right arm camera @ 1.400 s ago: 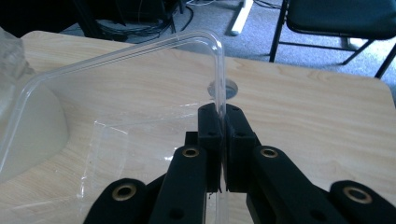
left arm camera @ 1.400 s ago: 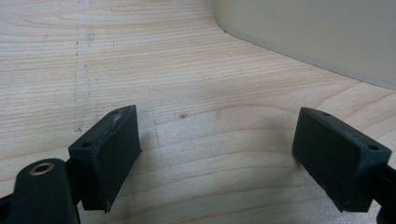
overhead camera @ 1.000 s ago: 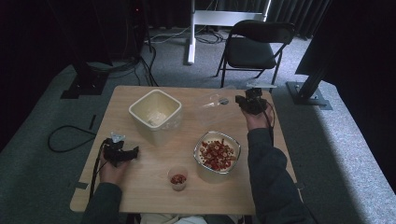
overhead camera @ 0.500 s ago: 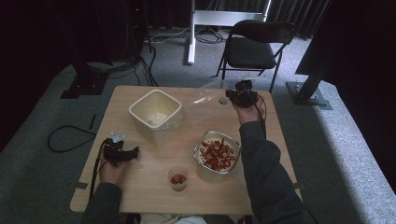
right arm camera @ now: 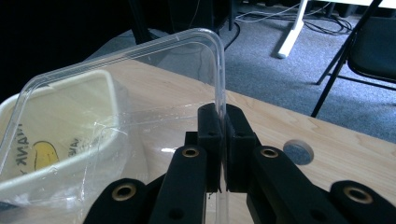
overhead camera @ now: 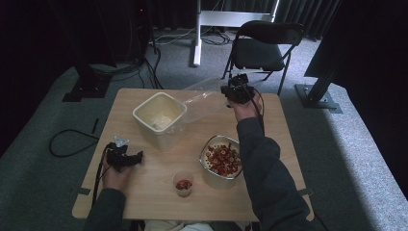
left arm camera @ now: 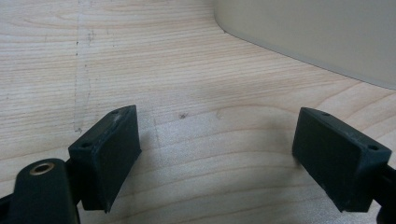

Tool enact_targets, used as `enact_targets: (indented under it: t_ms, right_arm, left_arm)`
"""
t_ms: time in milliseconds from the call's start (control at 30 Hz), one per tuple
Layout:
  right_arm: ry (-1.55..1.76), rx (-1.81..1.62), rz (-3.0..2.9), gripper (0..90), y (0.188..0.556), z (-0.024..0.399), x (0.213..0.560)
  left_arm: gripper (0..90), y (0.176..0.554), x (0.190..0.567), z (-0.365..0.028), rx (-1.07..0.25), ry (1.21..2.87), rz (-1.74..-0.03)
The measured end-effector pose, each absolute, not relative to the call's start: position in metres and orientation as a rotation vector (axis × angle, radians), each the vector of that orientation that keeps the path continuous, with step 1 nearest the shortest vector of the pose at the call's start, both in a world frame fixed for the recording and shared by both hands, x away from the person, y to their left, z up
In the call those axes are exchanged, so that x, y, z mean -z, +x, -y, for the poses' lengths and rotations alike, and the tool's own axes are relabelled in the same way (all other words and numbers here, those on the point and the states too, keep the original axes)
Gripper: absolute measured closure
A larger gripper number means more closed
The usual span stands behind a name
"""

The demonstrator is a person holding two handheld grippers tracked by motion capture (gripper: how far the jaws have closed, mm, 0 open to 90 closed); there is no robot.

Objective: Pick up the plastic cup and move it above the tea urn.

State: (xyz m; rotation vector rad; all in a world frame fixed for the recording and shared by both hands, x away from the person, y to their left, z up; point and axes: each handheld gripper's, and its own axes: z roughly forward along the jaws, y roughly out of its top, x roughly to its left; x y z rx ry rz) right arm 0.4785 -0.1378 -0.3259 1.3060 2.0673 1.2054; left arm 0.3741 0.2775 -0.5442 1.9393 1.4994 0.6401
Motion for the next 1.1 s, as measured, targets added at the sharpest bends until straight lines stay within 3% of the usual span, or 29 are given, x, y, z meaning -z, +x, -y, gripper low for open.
enact_targets:
  t_ms: [800,833,900,933,1100]
  right_arm:
    - [1.324,-1.134,-2.109,86.5,0.507,0.052,0.308]
    - [1.331,-1.130,-2.109,85.1,0.508,0.049,0.308]
    - [1.332,-1.194,-2.139,66.2,0.509,0.045,0.309]
    - [1.310,-1.224,-2.152,63.1,0.507,0.044,0.308]
    - [1.256,-1.221,-2.155,58.9,0.501,0.053,0.305]
  left_arm:
    - [15.7,0.374,0.544,-0.278,-0.637,1.943,-1.500]
    - [15.7,0.374,0.544,-0.278,-0.635,1.944,-1.500]
    - [15.7,0.374,0.544,-0.278,-0.639,1.942,-1.499]
    - [15.7,0.374,0.544,-0.278,-0.639,1.944,-1.498]
    - [15.7,0.374,0.544,-0.277,-0.639,1.943,-1.498]
